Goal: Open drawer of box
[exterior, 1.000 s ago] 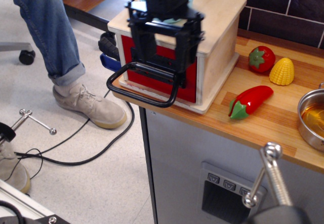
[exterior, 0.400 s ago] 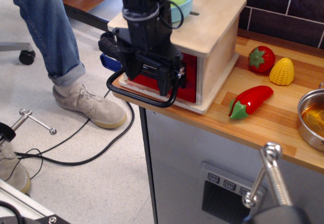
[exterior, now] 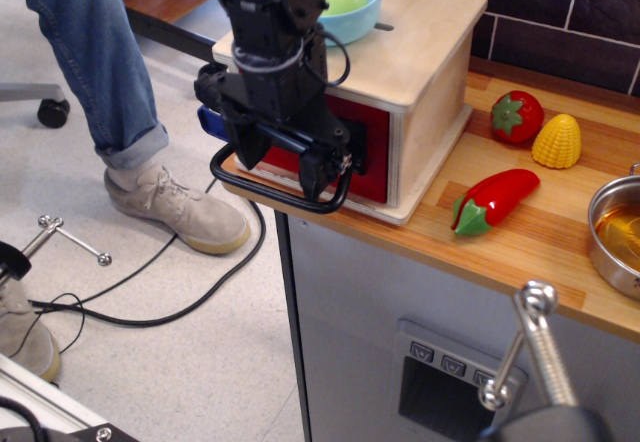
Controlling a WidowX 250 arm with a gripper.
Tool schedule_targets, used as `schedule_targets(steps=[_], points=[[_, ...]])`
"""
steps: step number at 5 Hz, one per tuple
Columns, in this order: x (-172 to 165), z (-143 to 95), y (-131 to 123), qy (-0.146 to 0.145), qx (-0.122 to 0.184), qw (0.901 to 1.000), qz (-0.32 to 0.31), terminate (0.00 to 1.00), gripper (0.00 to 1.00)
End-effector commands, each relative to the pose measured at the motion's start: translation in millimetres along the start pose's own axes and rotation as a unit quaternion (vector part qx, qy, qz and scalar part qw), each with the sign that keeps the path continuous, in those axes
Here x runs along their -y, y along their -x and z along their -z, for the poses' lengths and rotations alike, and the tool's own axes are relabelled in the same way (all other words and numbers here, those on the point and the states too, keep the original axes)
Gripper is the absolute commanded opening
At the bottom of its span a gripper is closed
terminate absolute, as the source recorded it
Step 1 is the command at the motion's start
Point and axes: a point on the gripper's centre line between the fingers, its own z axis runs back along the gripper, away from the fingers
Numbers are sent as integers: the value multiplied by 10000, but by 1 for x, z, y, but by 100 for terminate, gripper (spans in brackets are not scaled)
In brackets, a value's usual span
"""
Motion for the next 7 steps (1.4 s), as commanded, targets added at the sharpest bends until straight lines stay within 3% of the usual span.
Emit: schedule_targets(steps=[1, 2, 3, 6, 7], points=[[6, 14, 44, -199, -526, 9983, 154, 0, 100], [0, 5, 79, -38, -763, 9966, 306, 0, 100], [-3, 4, 106, -58, -989, 9935, 569, 0, 100], [1, 16, 148, -72, -1301, 9888, 729, 0, 100], [1, 16, 148, 58, -1253, 9913, 389, 100, 100]])
